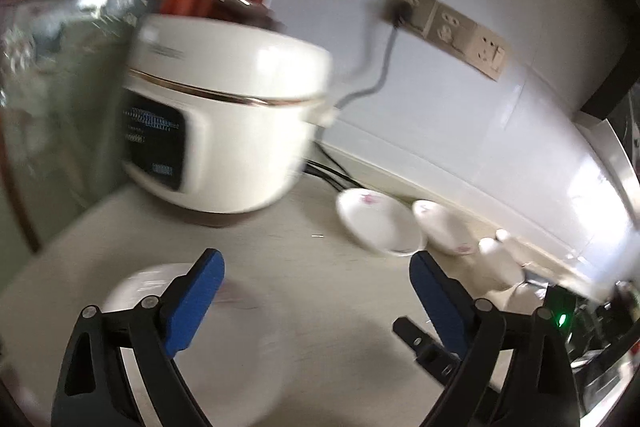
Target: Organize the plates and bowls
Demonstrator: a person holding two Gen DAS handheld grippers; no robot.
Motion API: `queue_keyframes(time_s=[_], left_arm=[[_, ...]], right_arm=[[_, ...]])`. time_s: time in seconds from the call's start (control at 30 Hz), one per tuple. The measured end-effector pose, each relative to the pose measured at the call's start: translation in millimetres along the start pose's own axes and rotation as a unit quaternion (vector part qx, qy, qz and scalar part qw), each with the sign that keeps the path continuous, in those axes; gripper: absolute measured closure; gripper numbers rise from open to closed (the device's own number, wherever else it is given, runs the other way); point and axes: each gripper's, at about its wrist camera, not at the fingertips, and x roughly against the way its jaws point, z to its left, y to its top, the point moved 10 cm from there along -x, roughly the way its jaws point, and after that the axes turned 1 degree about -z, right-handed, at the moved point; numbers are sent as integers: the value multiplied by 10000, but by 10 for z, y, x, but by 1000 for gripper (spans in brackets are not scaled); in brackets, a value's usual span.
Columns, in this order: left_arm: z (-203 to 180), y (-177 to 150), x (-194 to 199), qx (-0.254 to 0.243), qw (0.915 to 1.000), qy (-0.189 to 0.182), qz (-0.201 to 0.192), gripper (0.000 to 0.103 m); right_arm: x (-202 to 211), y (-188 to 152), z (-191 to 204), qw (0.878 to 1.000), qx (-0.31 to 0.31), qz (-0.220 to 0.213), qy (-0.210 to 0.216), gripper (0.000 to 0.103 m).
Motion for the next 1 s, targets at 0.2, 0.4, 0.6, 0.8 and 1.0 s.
queue_keyframes(time_s=[0.2,0.4,0.6,0.8,1.0], left_arm=[[-459,58,-755,396,9981,96,464,8],[-360,36,-1433,864,9919,515,775,8],[-118,82,-1863,1123,9865,740,939,8],[-60,-42,-2086,1127,9848,656,1144,9],[-66,-54,-2133,1095,9863,496,1134,24]], right_arm=[[-182,544,-589,9982,-277,-128,-522,49],[-505,923,-683,9979,-447,-189,-417,49],[-852,1251,-649,9983,-499,-217,-212,49],[-1072,1355,-498,9992,-267,-164,-230,49],[-1136,1277,-453,9994,6,65,-336,86]])
